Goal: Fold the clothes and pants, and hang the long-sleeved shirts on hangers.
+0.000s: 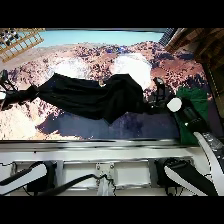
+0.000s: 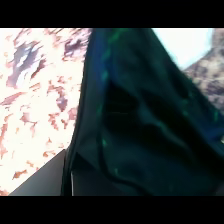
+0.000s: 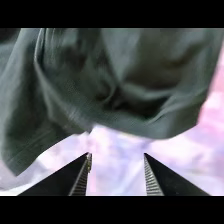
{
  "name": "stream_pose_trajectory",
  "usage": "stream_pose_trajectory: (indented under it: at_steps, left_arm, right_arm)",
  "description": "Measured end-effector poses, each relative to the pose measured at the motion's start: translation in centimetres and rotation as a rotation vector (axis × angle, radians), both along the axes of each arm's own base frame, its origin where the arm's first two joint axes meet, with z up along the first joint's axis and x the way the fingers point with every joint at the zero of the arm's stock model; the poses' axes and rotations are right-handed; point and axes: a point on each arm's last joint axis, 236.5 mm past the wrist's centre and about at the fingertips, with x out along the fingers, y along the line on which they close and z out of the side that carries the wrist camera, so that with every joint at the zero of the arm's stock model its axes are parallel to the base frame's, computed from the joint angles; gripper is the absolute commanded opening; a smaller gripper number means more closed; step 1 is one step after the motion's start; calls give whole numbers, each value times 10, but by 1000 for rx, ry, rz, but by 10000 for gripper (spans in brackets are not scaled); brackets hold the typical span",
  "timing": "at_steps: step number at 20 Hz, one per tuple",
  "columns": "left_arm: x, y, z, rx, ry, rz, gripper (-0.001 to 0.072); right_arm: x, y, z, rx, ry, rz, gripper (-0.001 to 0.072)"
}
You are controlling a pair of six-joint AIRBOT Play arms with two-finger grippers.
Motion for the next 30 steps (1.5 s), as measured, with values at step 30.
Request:
stream_pose_trajectory:
  at_steps: [30]
  left_arm:
    - [-22,-20,47,7,-49,-92,2]
  right_arm:
    - [150,87,10,148,-46,111,467]
